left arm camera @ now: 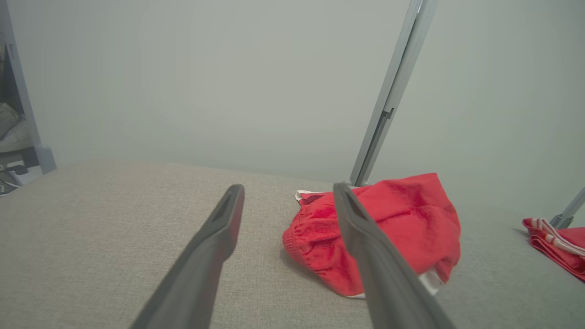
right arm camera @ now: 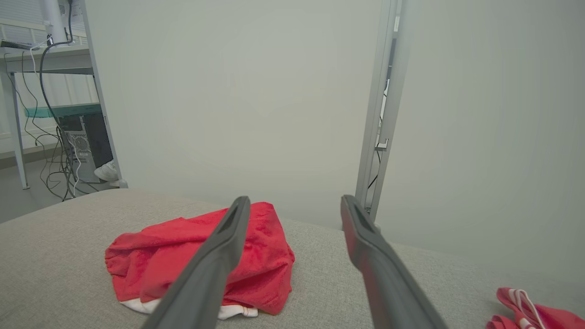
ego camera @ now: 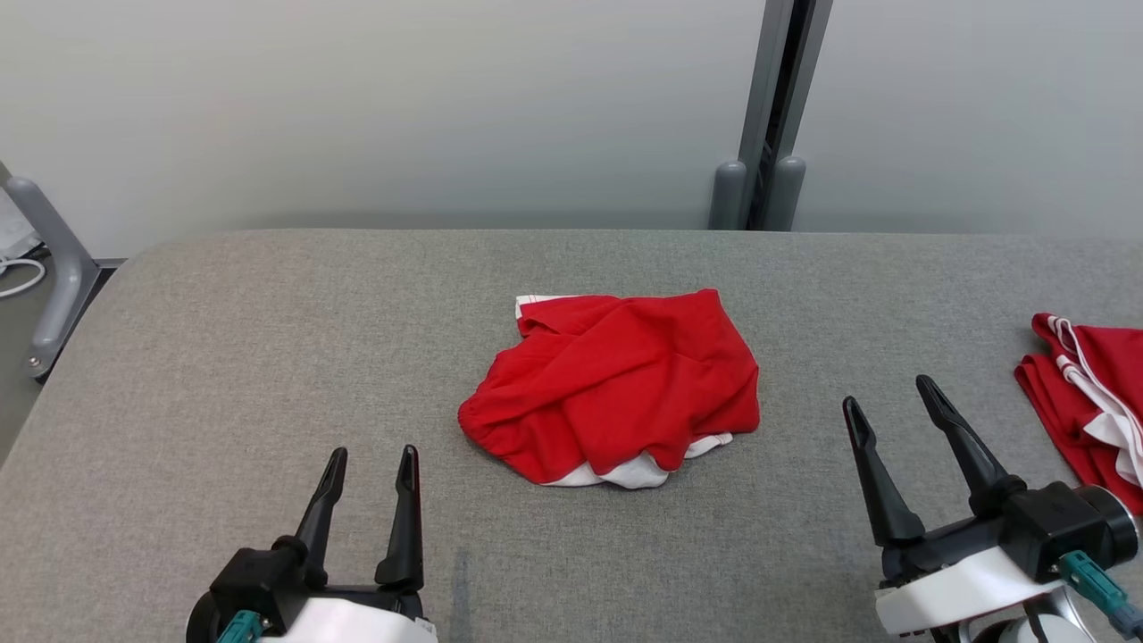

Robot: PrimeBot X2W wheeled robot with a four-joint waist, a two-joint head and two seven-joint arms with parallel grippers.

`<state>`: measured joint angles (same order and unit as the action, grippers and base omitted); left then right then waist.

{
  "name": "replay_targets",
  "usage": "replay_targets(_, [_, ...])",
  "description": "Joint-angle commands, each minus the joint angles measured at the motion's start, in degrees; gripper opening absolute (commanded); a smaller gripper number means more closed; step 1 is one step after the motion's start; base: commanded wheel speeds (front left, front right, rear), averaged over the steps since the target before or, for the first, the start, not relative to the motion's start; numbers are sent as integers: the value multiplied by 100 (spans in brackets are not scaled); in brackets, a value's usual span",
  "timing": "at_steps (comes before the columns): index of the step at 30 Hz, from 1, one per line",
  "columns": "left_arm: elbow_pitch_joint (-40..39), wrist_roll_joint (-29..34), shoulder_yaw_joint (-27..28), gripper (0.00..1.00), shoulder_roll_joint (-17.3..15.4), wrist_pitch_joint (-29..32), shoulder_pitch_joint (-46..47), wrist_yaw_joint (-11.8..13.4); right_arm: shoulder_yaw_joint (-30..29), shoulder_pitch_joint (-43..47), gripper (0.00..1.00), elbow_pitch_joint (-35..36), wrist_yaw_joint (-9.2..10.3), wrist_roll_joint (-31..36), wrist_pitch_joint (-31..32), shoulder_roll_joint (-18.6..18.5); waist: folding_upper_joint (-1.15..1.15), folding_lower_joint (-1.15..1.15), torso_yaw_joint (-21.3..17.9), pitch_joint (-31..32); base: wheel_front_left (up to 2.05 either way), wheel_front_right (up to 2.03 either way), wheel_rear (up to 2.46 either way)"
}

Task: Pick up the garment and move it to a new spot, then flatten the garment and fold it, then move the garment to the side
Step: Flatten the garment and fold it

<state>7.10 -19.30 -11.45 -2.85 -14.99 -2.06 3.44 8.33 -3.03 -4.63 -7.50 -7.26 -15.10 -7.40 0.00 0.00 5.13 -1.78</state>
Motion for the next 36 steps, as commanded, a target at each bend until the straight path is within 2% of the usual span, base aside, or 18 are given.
replay_targets(1, [-28, -23, 0, 100, -16, -22, -17, 23, 12, -35, 100, -20, 2, -45, -9, -22, 0, 0, 0, -4, 0, 0, 0])
replay_targets(12, [13, -64, -45, 100, -14, -22, 58, 66, 49, -79, 100, -57, 2, -36, -9, -32, 0, 0, 37, -37, 0, 0, 0])
replay_targets(17, [32, -87, -92, 100, -15, -22, 100, 66, 460, -167, 100, -83, 2, -46, -9, -57, 0, 0, 81, -83, 0, 0, 0])
replay_targets(20, [46, -104, -165, 100, -15, -22, 163, 69, 919, -343, 100, -169, 2, -20, -9, -121, 0, 0, 146, -141, 0, 0, 0])
replay_targets(26, [46, -232, -342, 100, -17, -22, 317, 92, 1726, -945, 100, -887, 2, 163, 126, -294, 0, 0, 405, -308, 0, 0, 0])
replay_targets(36, [-134, -525, -459, 100, -17, -23, 406, 179, 1826, -1717, 100, -2400, 2, 610, 886, -347, 0, 0, 1004, -459, 0, 0, 0])
